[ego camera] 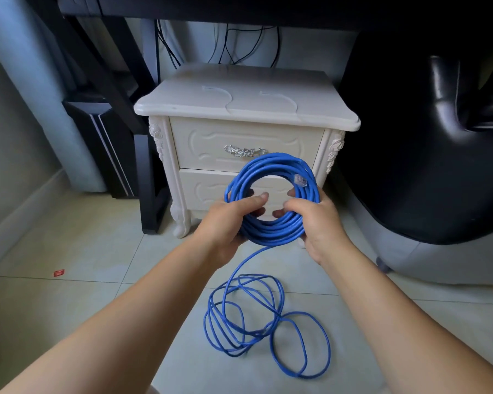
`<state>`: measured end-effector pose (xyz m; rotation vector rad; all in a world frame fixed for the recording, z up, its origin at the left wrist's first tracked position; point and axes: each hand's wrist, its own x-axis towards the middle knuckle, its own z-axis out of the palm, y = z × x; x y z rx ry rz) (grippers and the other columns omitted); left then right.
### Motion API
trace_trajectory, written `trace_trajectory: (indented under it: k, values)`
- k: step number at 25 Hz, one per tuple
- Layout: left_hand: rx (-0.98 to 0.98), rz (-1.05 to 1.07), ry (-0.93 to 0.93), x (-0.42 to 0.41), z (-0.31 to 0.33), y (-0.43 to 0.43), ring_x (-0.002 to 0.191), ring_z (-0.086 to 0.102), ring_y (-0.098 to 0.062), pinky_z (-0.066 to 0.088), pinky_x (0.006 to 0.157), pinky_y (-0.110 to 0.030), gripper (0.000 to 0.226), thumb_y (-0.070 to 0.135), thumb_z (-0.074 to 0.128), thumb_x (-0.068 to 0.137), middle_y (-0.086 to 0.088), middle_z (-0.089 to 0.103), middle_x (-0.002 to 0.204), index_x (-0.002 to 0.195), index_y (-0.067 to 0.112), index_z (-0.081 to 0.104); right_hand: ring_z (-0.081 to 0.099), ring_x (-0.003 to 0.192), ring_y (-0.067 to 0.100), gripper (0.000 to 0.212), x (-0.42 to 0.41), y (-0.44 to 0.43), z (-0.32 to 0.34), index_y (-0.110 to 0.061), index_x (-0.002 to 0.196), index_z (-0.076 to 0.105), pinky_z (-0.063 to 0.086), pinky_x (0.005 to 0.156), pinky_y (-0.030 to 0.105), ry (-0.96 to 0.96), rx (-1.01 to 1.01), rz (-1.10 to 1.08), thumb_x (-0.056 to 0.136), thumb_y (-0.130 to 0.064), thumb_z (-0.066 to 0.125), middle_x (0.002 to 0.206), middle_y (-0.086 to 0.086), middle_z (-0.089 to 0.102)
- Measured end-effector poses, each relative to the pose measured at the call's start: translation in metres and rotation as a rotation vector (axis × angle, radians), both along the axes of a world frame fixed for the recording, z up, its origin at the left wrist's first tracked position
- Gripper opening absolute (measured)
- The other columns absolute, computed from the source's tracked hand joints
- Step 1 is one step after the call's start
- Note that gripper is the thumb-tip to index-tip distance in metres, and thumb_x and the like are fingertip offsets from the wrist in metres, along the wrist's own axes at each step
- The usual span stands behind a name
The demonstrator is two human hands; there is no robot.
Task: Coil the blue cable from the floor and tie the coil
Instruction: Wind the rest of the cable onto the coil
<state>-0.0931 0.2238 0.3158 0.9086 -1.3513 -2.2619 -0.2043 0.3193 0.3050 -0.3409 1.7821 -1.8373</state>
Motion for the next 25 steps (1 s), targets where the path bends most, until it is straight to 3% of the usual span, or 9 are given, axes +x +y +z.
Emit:
trace_trajectory:
  k: [3, 5, 8, 11, 14, 17, 20, 25]
  values:
    - [-0.325, -0.099, -0.084, 0.004, 0.002, -0.013, 0.104, 0.065, -0.016, 0.052, 0.092, -0.032, 0.068, 0.021, 0.083, 0.075, 0.003, 0.064, 0.111, 0.133, 0.026, 0.047, 0.071, 0.074, 0.028, 0.022, -0.007, 0.003, 0.006, -0.014, 0.086, 0.057, 0.051, 0.07, 0.037, 0.181, 0.075, -0.021, 0.077, 0.006, 0.058, 0.08, 0.006, 0.06]
    - [-0.684, -0.141, -0.145, 0.007, 0.001, -0.021, 0.121, 0.054, -0.012, 0.047, 0.098, -0.028, 0.098, 0.018, 0.085, 0.071, 0.006, 0.048, 0.134, 0.146, 0.04, 0.026, 0.06, 0.073, 0.026, 0.022, -0.005, 0.001, 0.006, -0.015, 0.088, 0.058, 0.044, 0.065, 0.03, 0.403, 0.231, 0.027, 0.074, 0.003, 0.06, 0.078, 0.001, 0.059]
    - [-1.078, -0.305, -0.216, 0.011, 0.001, -0.022, 0.136, 0.033, -0.01, 0.039, 0.107, -0.027, 0.104, 0.014, 0.081, 0.07, 0.008, 0.024, 0.151, 0.15, 0.041, 0.02, 0.055, 0.079, 0.025, 0.026, 0.005, -0.004, 0.0, -0.024, 0.084, 0.052, 0.044, 0.068, 0.033, 0.676, 0.394, 0.136, 0.075, -0.001, 0.06, 0.091, 0.003, 0.06]
    - [-1.224, -0.317, -0.228, 0.015, -0.002, -0.025, 0.134, 0.034, -0.009, 0.034, 0.107, -0.018, 0.094, 0.012, 0.076, 0.071, 0.007, 0.029, 0.151, 0.15, 0.034, 0.03, 0.055, 0.088, 0.027, 0.032, 0.013, -0.007, 0.001, -0.023, 0.097, 0.057, 0.046, 0.073, 0.035, 0.921, 0.477, 0.213, 0.074, -0.001, 0.058, 0.105, 0.002, 0.055]
    - [-1.306, -0.318, -0.236, 0.015, -0.003, -0.027, 0.11, 0.049, -0.01, 0.032, 0.084, 0.001, 0.068, 0.01, 0.072, 0.073, 0.005, 0.052, 0.125, 0.135, 0.026, 0.049, 0.054, 0.094, 0.024, 0.043, 0.02, -0.01, 0.003, -0.023, 0.111, 0.059, 0.046, 0.075, 0.035, 1.017, 0.492, 0.237, 0.075, 0.0, 0.057, 0.112, -0.002, 0.053]
    - [-1.36, -0.247, -0.319, 0.014, -0.001, -0.025, 0.087, 0.052, -0.016, 0.035, 0.064, -0.005, 0.037, 0.005, 0.061, 0.077, 0.002, 0.058, 0.098, 0.112, 0.017, 0.057, 0.053, 0.096, 0.023, 0.051, 0.026, -0.01, 0.002, -0.024, 0.12, 0.051, 0.044, 0.077, 0.034, 0.949, 0.428, 0.21, 0.076, 0.001, 0.058, 0.108, -0.011, 0.049]
    - [-1.288, -0.178, -0.307, 0.013, 0.004, -0.023, 0.07, 0.05, -0.008, 0.036, 0.056, -0.008, 0.031, -0.001, 0.054, 0.075, 0.007, 0.056, 0.081, 0.1, 0.016, 0.058, 0.053, 0.093, 0.02, 0.057, 0.024, -0.007, 0.006, -0.025, 0.125, 0.047, 0.045, 0.082, 0.032, 0.862, 0.353, 0.191, 0.076, -0.004, 0.065, 0.105, -0.011, 0.047]
    - [-1.012, -0.096, -0.18, 0.011, 0.01, -0.022, 0.05, 0.049, 0.0, 0.036, 0.048, -0.011, 0.032, -0.01, 0.056, 0.071, 0.012, 0.057, 0.062, 0.089, 0.016, 0.061, 0.064, 0.096, 0.005, 0.047, 0.01, 0.004, 0.011, -0.04, 0.113, 0.055, 0.05, 0.087, 0.027, 0.565, 0.289, 0.28, 0.074, -0.022, 0.075, 0.101, -0.019, 0.067]
